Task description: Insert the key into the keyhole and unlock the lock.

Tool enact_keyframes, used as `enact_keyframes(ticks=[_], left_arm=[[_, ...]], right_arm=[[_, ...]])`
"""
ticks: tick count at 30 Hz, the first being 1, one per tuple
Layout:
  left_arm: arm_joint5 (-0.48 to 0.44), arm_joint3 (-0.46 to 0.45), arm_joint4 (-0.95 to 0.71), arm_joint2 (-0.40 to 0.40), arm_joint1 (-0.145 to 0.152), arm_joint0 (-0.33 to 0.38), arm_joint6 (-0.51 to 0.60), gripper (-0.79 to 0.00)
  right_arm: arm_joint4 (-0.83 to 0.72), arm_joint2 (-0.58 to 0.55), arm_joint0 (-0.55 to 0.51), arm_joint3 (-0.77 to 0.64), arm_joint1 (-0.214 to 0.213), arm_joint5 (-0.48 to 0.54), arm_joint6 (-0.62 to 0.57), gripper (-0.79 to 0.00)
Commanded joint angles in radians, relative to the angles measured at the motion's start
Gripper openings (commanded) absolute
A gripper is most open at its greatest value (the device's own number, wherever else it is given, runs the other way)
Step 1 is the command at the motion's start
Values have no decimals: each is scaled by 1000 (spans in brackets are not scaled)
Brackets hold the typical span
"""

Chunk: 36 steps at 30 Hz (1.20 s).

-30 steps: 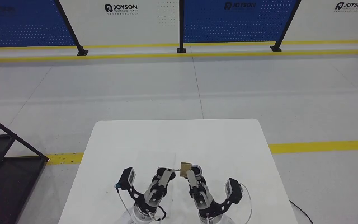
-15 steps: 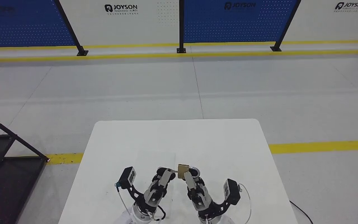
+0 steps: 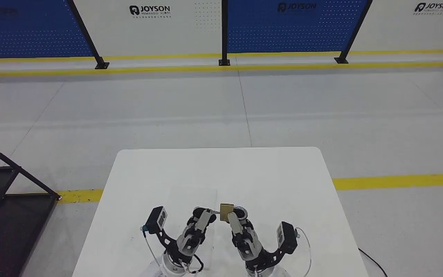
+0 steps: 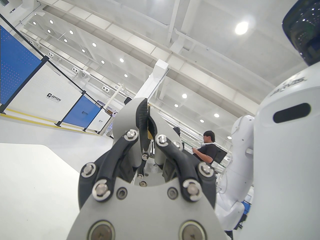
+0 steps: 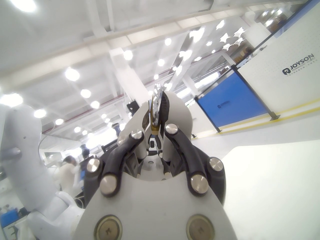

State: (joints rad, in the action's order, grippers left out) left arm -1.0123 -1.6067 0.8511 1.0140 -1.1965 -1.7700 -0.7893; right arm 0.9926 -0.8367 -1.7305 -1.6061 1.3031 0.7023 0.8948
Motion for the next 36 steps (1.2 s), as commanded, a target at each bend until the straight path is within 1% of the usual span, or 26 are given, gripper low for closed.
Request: enact_keyframes(ticks=[1,8,11,16,30,31,32,33,35,36], left_arm=[[0,0,0,0,0,0,0,-785],[0,0,0,0,0,0,0,-785],[28,-14,-27,-3,-2,1,38,-785],[39,-26,-44,0,-3,-3,66,-785],[64,-30,-22,9,-11,-8,92,-785],[64,-29,-21,10,-11,-8,91,-760],[64,-29,-20,10,-12,-9,91,-551],[63,-28,-20,10,-12,-9,92,-440],[61,-28,-20,12,-13,-9,94,-145],[61,-28,-21,13,-13,-10,95,-139]], right_arm=[[0,0,0,0,0,0,0,-785],[0,0,0,0,0,0,0,-785],[0,0,0,0,0,0,0,-785],[0,0,0,0,0,0,0,-785],[0,0,0,0,0,0,0,-785],[0,0,0,0,0,0,0,-785],[0,0,0,0,0,0,0,-785],[0,0,0,0,0,0,0,-785],[0,0,0,0,0,0,0,-785],[0,0,0,0,0,0,0,-785]])
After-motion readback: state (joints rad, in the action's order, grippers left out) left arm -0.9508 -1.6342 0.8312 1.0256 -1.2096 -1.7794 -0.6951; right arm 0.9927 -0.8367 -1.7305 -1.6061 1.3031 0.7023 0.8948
